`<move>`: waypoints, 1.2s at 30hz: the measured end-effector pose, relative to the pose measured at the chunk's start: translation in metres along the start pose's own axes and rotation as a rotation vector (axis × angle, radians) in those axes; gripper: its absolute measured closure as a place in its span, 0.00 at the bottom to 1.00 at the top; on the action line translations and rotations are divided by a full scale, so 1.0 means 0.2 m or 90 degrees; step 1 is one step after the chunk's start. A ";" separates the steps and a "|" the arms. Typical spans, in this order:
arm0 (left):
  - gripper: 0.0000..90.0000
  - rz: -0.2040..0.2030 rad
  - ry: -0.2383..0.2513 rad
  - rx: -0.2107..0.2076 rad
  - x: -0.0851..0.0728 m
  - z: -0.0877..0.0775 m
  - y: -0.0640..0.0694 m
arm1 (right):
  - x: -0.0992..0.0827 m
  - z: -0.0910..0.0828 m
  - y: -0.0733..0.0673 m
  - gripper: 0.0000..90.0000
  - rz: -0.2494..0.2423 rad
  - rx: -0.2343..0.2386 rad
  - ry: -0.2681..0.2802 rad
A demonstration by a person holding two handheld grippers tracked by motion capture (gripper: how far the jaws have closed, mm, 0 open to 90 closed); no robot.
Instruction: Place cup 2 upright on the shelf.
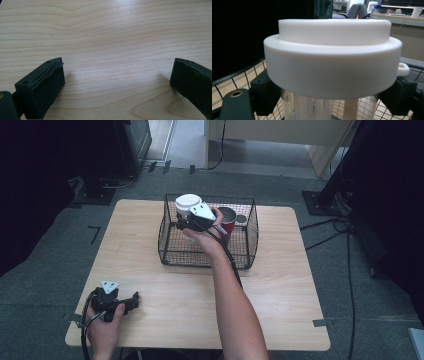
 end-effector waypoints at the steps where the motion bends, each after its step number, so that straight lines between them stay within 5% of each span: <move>1: 0.00 0.000 0.000 0.000 0.00 0.00 0.00 | -0.01 0.01 0.00 0.18 -0.003 0.001 -0.003; 17: 0.00 0.001 0.000 0.000 0.00 0.00 0.00 | -0.08 0.13 -0.08 0.18 -0.008 0.025 -0.004; 29: 0.00 0.000 0.000 0.000 0.00 0.00 0.00 | -0.11 0.09 -0.07 0.15 -0.001 0.053 -0.032; 36: 0.00 0.000 0.000 0.000 0.00 0.00 0.00 | -0.11 0.05 -0.05 0.02 -0.010 0.069 -0.027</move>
Point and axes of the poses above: each handheld gripper's, and its own axes: z roughly forward along the jaws, x roughly out of its top, y roughly to its right, the point moved 10 cm from there along z, roughly forward along the jaws, and after that the axes turned 11 degrees about -y, right-handed, at the moved point
